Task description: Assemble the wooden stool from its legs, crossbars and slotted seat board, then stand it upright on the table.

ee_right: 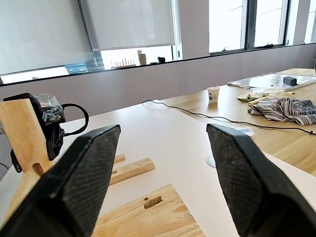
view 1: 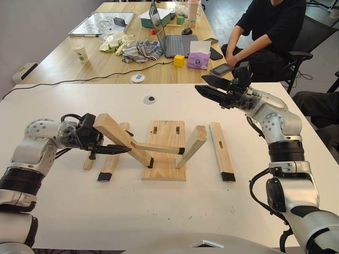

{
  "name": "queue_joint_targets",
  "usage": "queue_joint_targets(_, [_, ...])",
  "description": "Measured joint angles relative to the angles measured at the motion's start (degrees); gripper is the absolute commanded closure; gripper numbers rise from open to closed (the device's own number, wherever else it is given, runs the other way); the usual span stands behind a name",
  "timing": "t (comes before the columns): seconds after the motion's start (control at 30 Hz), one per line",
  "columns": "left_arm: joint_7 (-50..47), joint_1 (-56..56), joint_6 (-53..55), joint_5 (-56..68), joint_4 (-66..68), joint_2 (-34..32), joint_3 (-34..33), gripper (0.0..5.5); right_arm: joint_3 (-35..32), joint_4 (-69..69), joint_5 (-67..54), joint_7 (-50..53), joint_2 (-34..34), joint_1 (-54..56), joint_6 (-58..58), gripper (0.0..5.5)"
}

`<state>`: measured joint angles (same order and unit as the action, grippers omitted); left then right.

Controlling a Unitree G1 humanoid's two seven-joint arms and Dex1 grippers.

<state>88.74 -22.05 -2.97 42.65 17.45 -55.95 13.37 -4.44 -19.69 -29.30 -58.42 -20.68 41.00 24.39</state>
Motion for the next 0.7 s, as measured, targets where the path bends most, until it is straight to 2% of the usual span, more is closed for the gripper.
queue_joint_targets(0.43, [0.6,-3.9,0.2,-2.9,-0.7,0.1,2.6,3.49,0.0,0.0,0.0,0.1,0.0,-0.2,0.0,2.28])
queue_joint_targets(0.7, [2.0,-10.3,0.2,-5.5,0.3,0.7,7.4,3.49,0.0,0.0,0.0,1.4,0.0,-0.5,0.0,2.28])
